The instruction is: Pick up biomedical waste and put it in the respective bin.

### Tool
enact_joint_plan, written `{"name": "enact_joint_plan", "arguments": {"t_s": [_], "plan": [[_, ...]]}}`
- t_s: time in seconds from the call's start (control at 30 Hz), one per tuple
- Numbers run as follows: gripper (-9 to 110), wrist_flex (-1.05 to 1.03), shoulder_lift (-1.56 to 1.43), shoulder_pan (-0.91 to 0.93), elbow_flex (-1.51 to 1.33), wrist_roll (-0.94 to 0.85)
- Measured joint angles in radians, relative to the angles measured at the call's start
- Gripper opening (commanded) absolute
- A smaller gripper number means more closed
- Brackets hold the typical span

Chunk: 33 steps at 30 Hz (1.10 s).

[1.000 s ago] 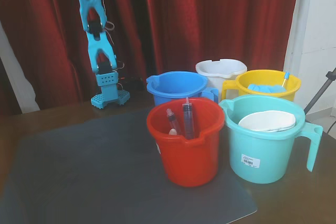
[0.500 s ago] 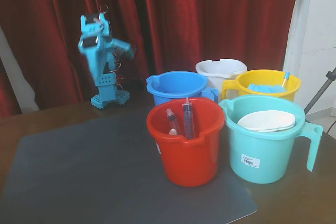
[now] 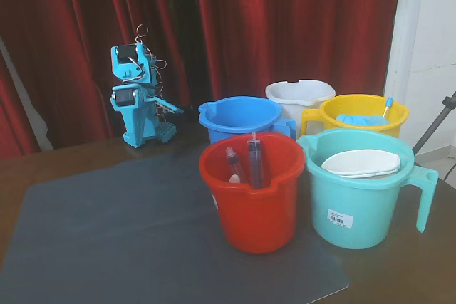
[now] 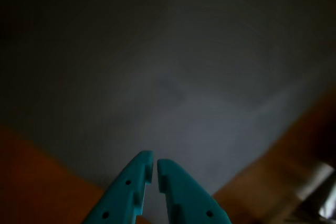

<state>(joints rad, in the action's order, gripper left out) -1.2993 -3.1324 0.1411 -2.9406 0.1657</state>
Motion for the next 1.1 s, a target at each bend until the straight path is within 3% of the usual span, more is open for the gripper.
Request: {"name": "enact_joint_plan", "arguments": {"t_s": [1.1], "plan": [[0,-0.043,-0.012,0.002,0.000,0.000]]}}
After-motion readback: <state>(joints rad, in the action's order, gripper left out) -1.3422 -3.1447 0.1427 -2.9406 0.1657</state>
